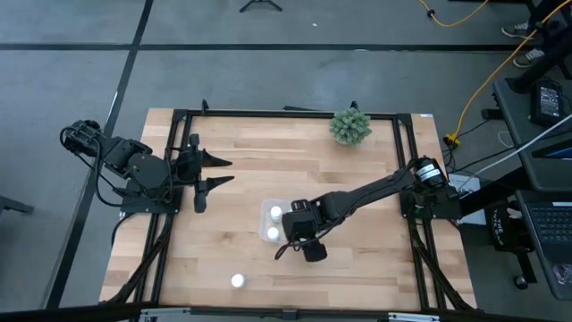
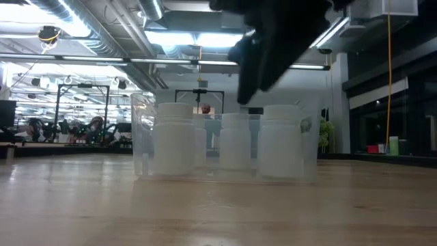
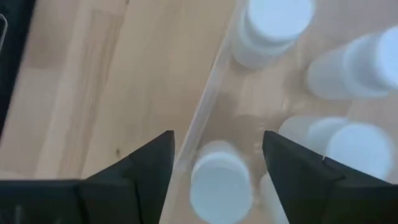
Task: Pick and place pill bottles into a basket
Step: Put the white pill bottle into the transparent bin
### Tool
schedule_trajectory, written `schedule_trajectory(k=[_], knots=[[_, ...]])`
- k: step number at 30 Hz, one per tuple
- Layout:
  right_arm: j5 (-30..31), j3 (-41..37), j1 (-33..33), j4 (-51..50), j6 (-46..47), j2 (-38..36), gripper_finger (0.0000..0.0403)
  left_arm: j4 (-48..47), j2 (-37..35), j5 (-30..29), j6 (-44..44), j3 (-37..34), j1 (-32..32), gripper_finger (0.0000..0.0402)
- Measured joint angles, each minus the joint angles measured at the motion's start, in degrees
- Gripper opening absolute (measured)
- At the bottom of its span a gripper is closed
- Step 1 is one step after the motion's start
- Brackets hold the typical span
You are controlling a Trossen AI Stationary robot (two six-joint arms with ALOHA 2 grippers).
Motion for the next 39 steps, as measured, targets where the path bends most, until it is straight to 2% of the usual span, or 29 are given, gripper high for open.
schedule_trajectory(k=[4,8,15,18,21,24,28,34,39], knots=[[2.63,4.12,-0.22,-3.39,-2.03,0.0,0.0262,0.0,0.0,0.02,0.04,0.0,0.0,0.016],[7.72,10.39,-0.42,-7.68,-5.64,0.0,0.0268,0.0,0.0,0.2,-0.45,0.0,-0.01,0.016],[19.54,27.12,-0.43,-21.44,-10.78,-1.09,0.0258,-0.07,0.58,5.62,-4.28,0.0,-0.43,0.0159],[25.15,31.5,-0.52,-28.24,-9.13,-5.33,0.0252,-0.16,1.89,10.36,-7.19,0.03,-1.3,0.0161],[30.16,32.02,-0.65,-33.47,-5.47,-12.4,0.0247,-3.82,4.41,18.79,-10.35,0.09,-1.42,0.0169],[33.03,28.32,-0.66,-35.17,-1.47,-21.83,0.0243,-10.15,7.67,23.17,-14.87,0.07,-1.42,0.0177],[34.77,17.88,-0.63,-33.37,1.82,-37.43,0.0242,-18.82,12.23,25.92,-22.17,0.06,-1.42,0.0186],[35.96,-3.91,-0.65,-17.48,3.71,-62.73,0.0242,-26.15,17.99,30.81,-34.07,0.0,-1.36,0.0202],[35.87,-18.17,-0.63,-6.55,0.5,-76.05,0.0242,-26.4,20.96,33.36,-43.42,0.0,-2.43,0.0222]])
